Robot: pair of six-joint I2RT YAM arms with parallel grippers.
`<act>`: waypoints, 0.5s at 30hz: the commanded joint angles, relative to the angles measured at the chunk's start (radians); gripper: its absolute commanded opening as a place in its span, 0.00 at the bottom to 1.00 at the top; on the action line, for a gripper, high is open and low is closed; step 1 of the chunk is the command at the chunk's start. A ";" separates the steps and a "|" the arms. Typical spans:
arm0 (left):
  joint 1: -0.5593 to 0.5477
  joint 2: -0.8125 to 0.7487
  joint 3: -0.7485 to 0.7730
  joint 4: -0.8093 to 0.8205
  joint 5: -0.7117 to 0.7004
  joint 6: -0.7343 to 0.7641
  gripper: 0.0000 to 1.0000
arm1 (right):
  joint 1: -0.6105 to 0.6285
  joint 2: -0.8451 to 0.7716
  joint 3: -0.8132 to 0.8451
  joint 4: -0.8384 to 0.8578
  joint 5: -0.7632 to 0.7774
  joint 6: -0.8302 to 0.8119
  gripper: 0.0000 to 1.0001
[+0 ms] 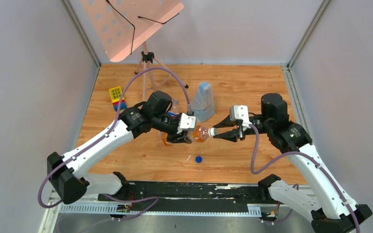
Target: Screw on the bottle caps
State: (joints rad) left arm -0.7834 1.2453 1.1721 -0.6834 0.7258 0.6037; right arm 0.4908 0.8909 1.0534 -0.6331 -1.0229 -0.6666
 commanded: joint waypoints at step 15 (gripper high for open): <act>-0.154 -0.193 -0.222 0.563 -0.604 0.014 0.00 | 0.015 0.277 0.145 0.142 0.309 0.922 0.00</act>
State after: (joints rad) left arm -0.8375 1.1042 1.0023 -0.4717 0.3779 0.5343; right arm 0.4915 1.0870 1.1427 -0.5705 -0.8883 -0.1925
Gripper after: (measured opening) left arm 0.453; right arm 0.338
